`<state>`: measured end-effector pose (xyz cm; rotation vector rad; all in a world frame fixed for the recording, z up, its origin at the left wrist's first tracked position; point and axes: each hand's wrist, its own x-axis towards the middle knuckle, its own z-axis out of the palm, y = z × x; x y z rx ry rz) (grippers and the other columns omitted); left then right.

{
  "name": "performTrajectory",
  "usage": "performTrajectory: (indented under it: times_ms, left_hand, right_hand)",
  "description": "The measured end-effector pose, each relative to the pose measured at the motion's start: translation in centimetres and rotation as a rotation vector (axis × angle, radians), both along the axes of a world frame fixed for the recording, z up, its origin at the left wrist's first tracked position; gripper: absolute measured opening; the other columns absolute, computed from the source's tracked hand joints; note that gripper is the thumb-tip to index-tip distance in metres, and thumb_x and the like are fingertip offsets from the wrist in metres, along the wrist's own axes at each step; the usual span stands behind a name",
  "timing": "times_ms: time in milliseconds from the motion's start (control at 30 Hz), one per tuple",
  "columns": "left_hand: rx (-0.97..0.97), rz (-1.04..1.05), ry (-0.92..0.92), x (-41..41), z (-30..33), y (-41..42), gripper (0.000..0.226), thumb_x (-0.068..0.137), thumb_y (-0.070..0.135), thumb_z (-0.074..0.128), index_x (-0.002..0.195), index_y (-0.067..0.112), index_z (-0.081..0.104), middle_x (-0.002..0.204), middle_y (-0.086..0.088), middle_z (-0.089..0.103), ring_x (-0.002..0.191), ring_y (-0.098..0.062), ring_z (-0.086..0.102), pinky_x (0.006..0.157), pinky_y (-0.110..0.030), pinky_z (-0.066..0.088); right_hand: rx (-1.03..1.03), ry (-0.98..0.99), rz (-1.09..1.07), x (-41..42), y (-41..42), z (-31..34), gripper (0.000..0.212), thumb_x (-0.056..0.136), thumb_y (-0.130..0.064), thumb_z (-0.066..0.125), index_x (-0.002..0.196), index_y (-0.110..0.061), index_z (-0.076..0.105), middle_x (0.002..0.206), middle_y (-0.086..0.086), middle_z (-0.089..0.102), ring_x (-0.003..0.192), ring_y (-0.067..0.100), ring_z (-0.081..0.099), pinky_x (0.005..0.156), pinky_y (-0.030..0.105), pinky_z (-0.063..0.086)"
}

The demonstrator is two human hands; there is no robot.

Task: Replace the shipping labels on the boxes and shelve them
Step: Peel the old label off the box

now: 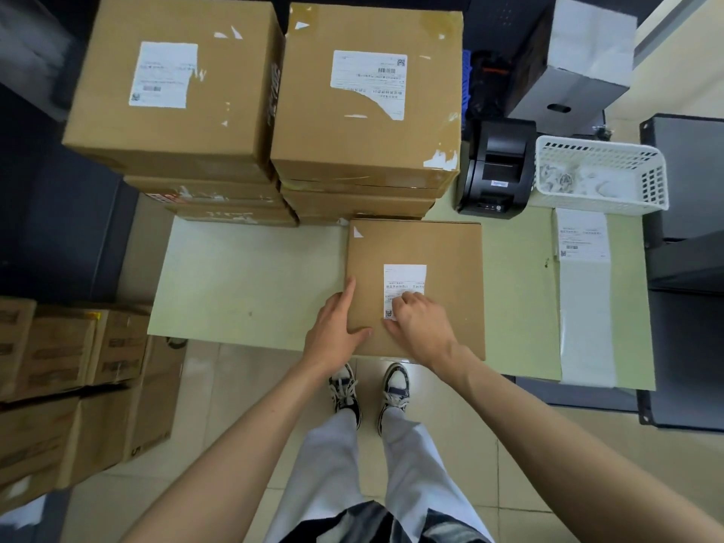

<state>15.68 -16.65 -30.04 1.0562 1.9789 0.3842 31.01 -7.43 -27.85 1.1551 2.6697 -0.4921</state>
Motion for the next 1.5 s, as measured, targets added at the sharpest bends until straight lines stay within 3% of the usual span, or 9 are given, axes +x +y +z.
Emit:
performTrajectory:
  times_ms: [133,267,333,800,1033,1500]
  left_hand:
    - [-0.003,-0.023,0.028,-0.2,-0.1,0.0,0.1,0.087,0.041,0.073,0.158,0.046,0.003,0.154,0.007,0.034,0.14,-0.016,0.037,0.101,-0.043,0.045]
    - [-0.011,-0.037,0.053,-0.2,-0.1,0.0,0.1,0.087,0.043,0.072,0.158,0.047,0.001,0.151,0.007,0.036,0.137,-0.017,0.04,0.096,-0.042,0.047]
    - [-0.015,-0.042,0.057,-0.2,0.0,0.0,0.1,0.088,0.043,0.072,0.158,0.047,0.0,0.151,0.007,0.036,0.137,-0.017,0.04,0.097,-0.042,0.047]
    - [-0.032,-0.055,0.09,-0.3,0.1,0.1,0.099,0.088,0.045,0.071,0.158,0.046,0.002,0.151,0.007,0.037,0.138,-0.017,0.039,0.097,-0.04,0.044]
    - [-0.039,-0.056,0.107,-0.2,0.1,0.2,0.1,0.087,0.047,0.072,0.158,0.046,0.002,0.152,0.007,0.036,0.138,-0.018,0.039,0.095,-0.04,0.044]
    - [-0.058,-0.071,0.137,-0.2,0.2,0.3,0.099,0.086,0.049,0.072,0.159,0.045,0.004,0.155,0.009,0.035,0.136,-0.021,0.039,0.096,-0.043,0.046]
  right_hand:
    - [0.002,-0.044,0.018,-0.5,0.1,0.3,0.022,0.074,-0.022,0.077,0.072,-0.003,0.066,0.07,0.013,0.065,0.066,0.031,0.065,0.052,0.031,0.049]
    - [-0.01,-0.064,0.027,-0.8,0.2,0.5,0.026,0.095,-0.021,0.05,0.097,-0.001,0.065,0.098,0.017,0.066,0.095,0.034,0.063,0.074,0.038,0.048]
    - [-0.027,-0.047,0.022,-0.7,0.4,0.6,0.029,0.096,-0.024,0.047,0.099,0.0,0.064,0.103,0.018,0.064,0.099,0.034,0.061,0.077,0.038,0.047]
    - [-0.092,-0.087,0.062,-1.1,0.7,1.3,0.028,0.099,-0.021,0.042,0.103,-0.001,0.062,0.107,0.016,0.062,0.103,0.032,0.059,0.077,0.038,0.047]
    - [-0.161,-0.061,0.064,-0.7,1.1,1.5,0.034,0.098,-0.032,0.048,0.101,-0.001,0.063,0.106,0.015,0.061,0.1,0.032,0.059,0.078,0.038,0.047]
    - [-0.14,-0.088,0.056,-1.4,0.9,1.7,0.029,0.096,-0.02,0.045,0.096,0.002,0.064,0.104,0.019,0.063,0.095,0.036,0.061,0.073,0.039,0.047]
